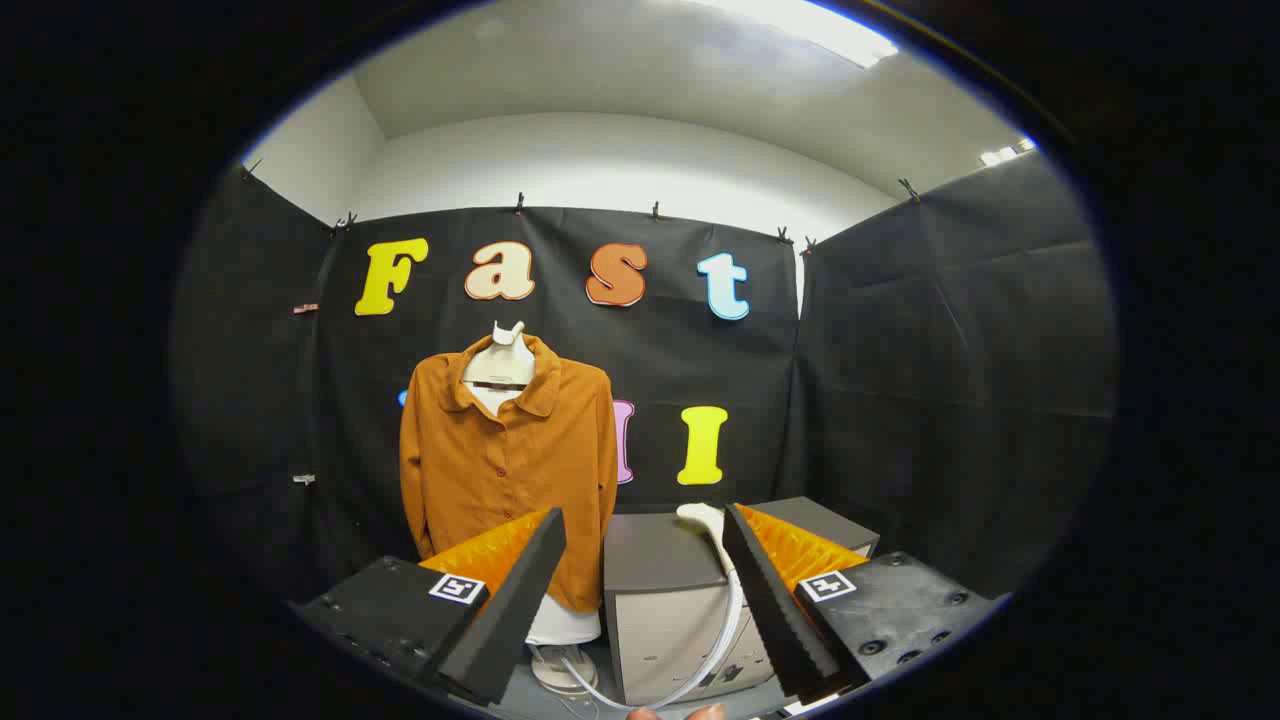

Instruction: Iron the clothes twice with a garment steamer, once on the left side and once on the right side.

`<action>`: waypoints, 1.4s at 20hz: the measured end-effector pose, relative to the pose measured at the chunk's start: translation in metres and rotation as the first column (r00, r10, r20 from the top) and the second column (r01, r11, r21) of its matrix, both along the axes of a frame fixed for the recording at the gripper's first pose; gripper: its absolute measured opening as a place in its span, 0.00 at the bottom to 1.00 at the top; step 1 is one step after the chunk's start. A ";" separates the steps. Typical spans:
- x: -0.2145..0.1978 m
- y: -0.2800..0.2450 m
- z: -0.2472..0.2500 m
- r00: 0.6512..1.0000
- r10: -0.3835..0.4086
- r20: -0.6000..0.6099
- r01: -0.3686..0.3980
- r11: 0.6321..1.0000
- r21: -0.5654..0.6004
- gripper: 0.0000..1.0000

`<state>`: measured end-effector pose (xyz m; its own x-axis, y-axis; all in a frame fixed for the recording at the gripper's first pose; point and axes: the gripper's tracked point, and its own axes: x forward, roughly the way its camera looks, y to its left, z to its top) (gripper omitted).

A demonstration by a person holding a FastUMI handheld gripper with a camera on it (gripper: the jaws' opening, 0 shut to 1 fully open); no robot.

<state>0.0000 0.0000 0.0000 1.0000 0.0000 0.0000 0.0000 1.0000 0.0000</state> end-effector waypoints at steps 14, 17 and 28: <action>-0.005 0.009 0.000 1.000 0.000 -0.014 0.000 1.000 0.002 0.98; -0.004 0.008 -0.001 1.000 0.001 -0.018 0.000 1.000 0.003 0.98; 0.068 -0.038 -0.041 0.986 -0.016 -0.167 0.018 1.000 0.007 0.98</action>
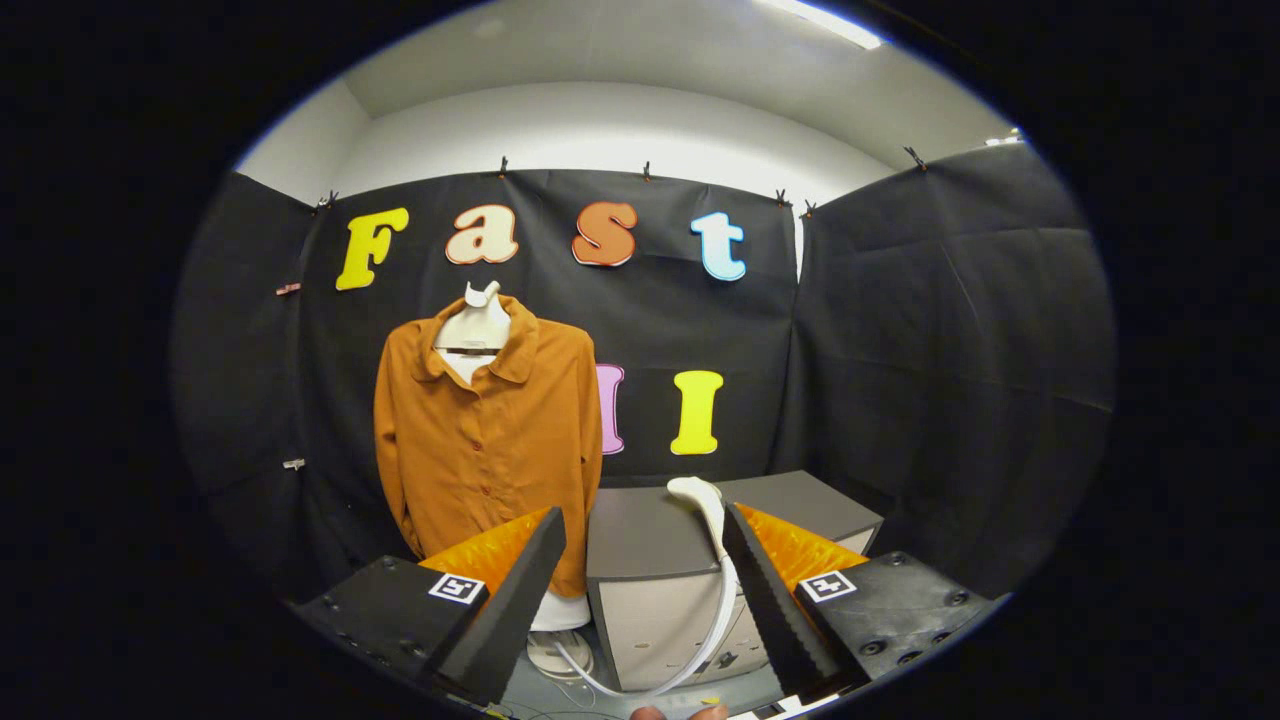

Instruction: Iron the clothes twice with a garment steamer, once on the left side and once on the right side.

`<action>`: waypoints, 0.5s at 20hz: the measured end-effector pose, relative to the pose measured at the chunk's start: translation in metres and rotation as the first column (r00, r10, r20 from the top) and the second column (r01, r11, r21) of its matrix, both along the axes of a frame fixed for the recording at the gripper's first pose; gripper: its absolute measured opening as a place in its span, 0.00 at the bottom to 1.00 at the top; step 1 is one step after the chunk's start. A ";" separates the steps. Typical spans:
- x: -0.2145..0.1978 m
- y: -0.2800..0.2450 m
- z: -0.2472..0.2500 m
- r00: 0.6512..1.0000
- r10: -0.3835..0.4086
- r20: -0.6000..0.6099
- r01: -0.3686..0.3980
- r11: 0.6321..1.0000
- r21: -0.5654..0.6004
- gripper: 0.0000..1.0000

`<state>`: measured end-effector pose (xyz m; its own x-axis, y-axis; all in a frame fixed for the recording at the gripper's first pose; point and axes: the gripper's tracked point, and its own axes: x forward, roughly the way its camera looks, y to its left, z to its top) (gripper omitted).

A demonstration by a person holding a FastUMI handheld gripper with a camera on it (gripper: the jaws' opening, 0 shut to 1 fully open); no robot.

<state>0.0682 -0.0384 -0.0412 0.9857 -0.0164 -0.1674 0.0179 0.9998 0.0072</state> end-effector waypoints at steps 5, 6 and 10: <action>0.076 -0.044 -0.066 0.975 0.009 -0.224 -0.004 1.000 0.024 0.98; 0.090 -0.052 -0.084 0.961 0.013 -0.277 -0.002 0.999 0.040 0.99; 0.149 -0.088 -0.158 0.902 0.030 -0.430 0.014 0.995 0.098 0.99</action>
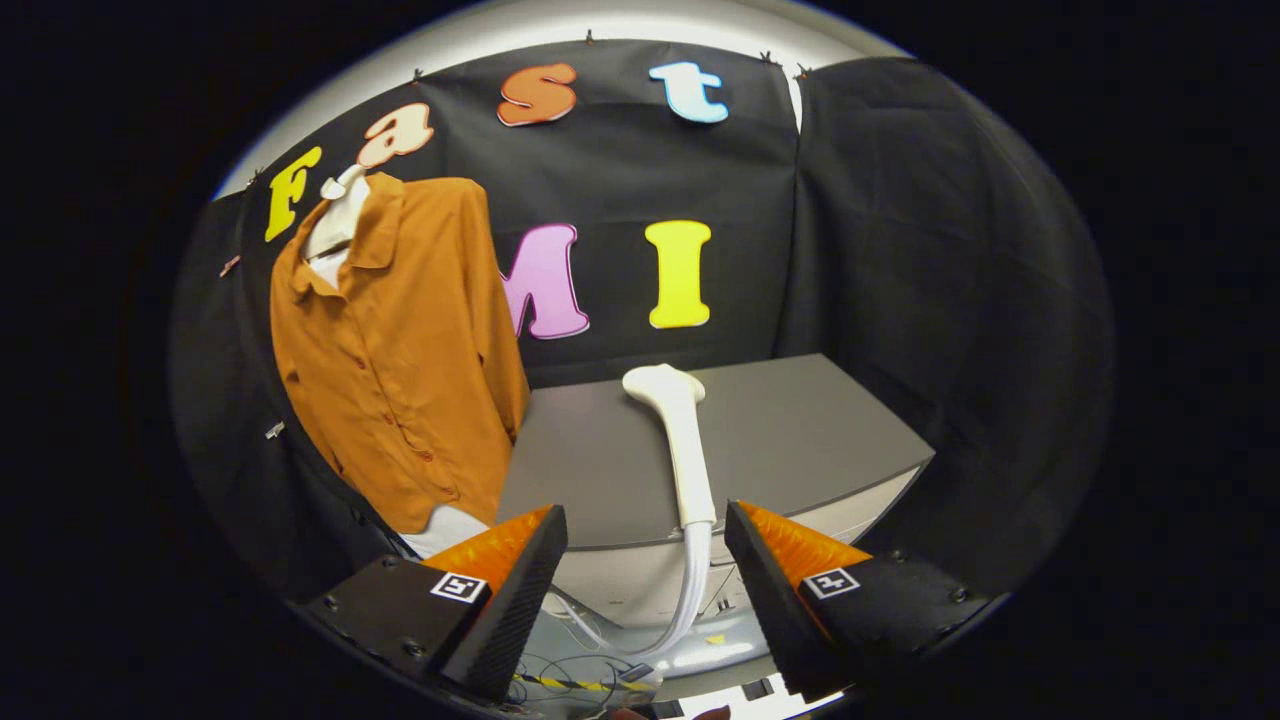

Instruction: Iron the clothes twice with a garment steamer, once on the left side and once on the right side.

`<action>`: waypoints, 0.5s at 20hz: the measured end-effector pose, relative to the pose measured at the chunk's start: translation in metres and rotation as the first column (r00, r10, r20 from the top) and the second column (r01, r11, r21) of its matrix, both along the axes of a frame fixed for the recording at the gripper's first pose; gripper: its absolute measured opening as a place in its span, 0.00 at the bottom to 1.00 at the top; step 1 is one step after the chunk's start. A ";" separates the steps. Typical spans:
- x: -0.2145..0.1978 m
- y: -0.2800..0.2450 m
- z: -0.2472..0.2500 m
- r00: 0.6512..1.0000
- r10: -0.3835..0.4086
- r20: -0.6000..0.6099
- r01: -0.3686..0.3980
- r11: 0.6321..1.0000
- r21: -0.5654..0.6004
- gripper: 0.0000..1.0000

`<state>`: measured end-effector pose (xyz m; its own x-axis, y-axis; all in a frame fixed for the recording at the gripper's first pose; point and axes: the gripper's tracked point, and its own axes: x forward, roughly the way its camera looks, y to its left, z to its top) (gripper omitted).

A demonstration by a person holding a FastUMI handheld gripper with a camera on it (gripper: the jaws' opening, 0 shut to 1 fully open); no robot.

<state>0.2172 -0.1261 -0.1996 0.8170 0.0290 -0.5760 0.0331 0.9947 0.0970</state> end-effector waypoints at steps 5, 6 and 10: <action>0.051 -0.018 -0.075 0.990 0.041 -0.133 -0.043 0.999 -0.015 0.99; 0.058 -0.017 -0.089 0.987 0.048 -0.156 -0.050 0.999 -0.009 0.98; 0.083 -0.024 -0.109 0.988 0.026 -0.150 -0.030 0.999 -0.023 0.62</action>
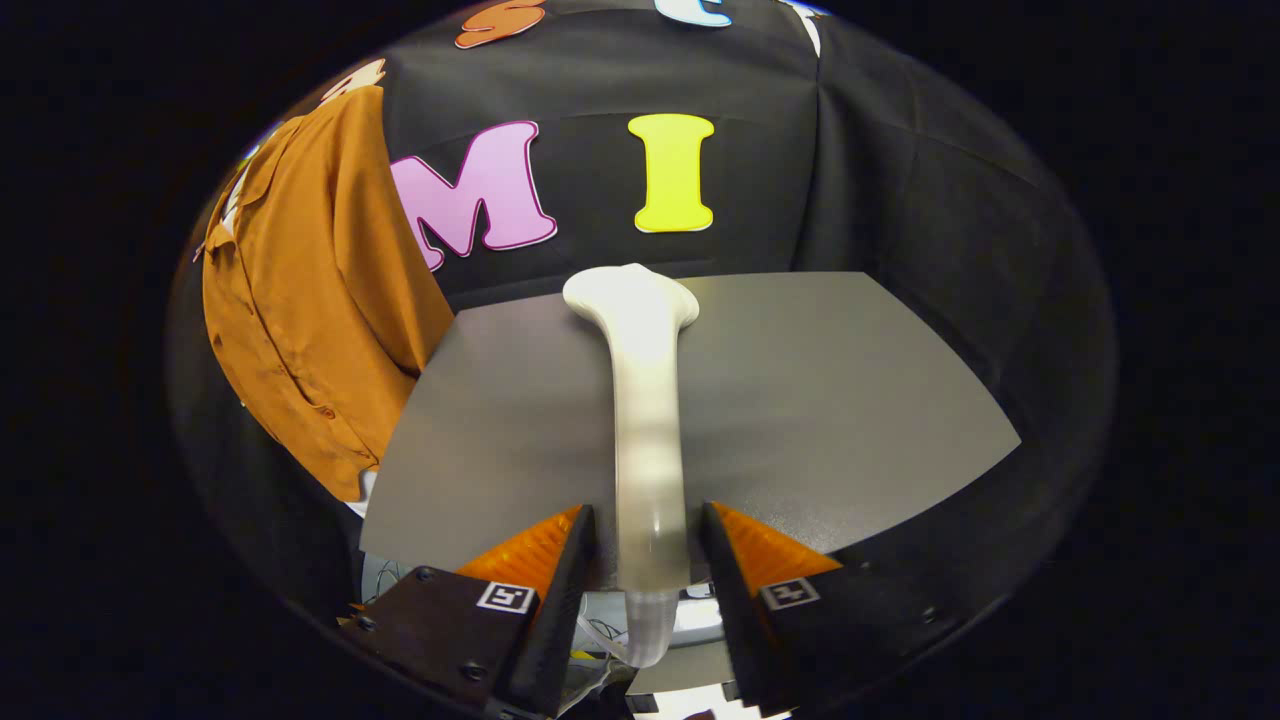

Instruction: Iron the clothes twice with a garment steamer, once on the left side and once on the right side.

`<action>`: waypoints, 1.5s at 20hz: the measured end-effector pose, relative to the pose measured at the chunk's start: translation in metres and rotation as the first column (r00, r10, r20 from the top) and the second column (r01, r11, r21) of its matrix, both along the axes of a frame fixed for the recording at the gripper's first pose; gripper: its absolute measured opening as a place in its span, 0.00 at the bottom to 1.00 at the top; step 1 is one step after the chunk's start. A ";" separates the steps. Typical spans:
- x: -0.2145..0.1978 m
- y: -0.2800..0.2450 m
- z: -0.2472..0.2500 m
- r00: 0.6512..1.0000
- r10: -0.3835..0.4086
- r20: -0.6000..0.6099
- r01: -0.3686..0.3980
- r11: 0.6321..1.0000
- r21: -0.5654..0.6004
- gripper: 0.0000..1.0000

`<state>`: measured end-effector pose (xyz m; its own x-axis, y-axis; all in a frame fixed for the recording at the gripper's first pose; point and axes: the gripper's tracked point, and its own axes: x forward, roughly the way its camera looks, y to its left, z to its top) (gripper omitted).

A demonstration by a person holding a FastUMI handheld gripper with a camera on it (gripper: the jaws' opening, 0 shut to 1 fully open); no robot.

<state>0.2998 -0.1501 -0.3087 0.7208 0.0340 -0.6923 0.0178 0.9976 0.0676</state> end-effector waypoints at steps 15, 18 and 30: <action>-0.053 0.030 0.133 0.896 -0.033 0.443 0.049 0.999 -0.025 0.25; -0.076 0.054 0.156 0.873 -0.029 0.487 0.053 0.998 -0.035 0.25; -0.111 0.193 0.221 0.776 0.075 0.626 -0.047 0.997 -0.061 0.25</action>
